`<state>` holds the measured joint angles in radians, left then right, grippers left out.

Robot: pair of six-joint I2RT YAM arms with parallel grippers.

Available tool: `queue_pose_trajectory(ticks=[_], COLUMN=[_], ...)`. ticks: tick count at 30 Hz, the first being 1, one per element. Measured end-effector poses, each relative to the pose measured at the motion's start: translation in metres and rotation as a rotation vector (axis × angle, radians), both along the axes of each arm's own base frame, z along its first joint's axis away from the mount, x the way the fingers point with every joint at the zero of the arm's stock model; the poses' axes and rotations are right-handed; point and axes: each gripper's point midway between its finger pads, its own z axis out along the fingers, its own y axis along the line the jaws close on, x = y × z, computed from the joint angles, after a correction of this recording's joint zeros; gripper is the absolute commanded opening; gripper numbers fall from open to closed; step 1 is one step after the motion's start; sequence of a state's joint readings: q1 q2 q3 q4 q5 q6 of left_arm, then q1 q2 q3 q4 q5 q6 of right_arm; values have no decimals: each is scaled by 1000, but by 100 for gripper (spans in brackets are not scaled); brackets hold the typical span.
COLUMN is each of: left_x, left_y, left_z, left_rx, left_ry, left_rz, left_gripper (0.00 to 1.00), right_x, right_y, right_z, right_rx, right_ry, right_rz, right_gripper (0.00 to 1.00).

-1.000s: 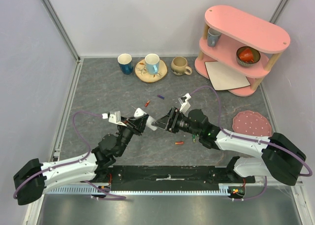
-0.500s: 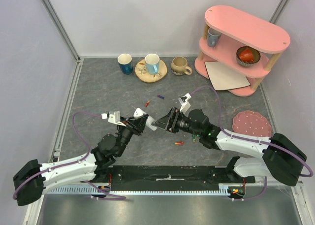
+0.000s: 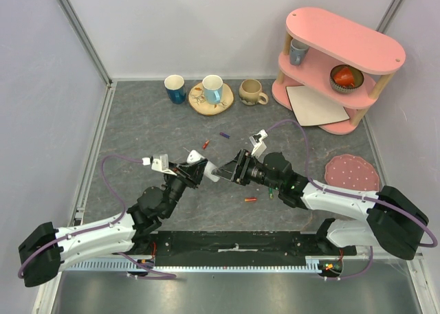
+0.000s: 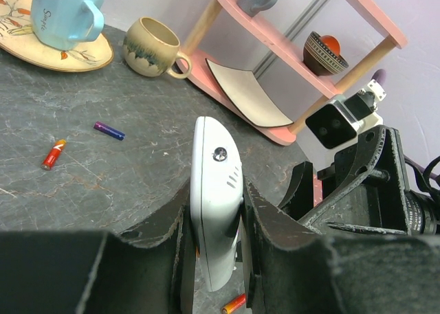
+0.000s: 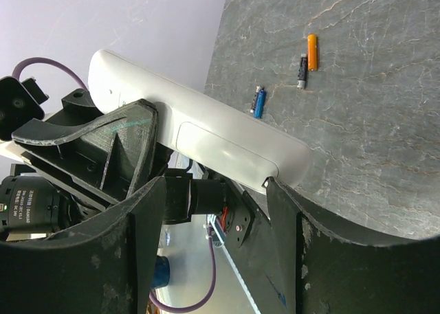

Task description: Load the batteries into the remote control

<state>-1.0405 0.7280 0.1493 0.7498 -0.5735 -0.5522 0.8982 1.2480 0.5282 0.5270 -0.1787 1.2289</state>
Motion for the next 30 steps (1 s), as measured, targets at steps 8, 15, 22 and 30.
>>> queue_pose_trajectory(ticks=[8,15,22,30], left_x=[2,4,5,3], left_y=[-1,2,3,3], left_z=[1,-4,-4,0], left_rx=[6,18,14,-5], left_ry=[10,25,29,27], left_rz=[11,30,35,26], left_gripper=[2,2,2,2], right_x=[0,1,1,1], right_y=[-1,-1,-2,-2], right_z=[1,2,4,6], right_rx=[3,3,6,10], right_ry=[-2,-3,-5,-11], right_rz=[-2,-5,-5,-5], right_gripper=[68,68,68,68])
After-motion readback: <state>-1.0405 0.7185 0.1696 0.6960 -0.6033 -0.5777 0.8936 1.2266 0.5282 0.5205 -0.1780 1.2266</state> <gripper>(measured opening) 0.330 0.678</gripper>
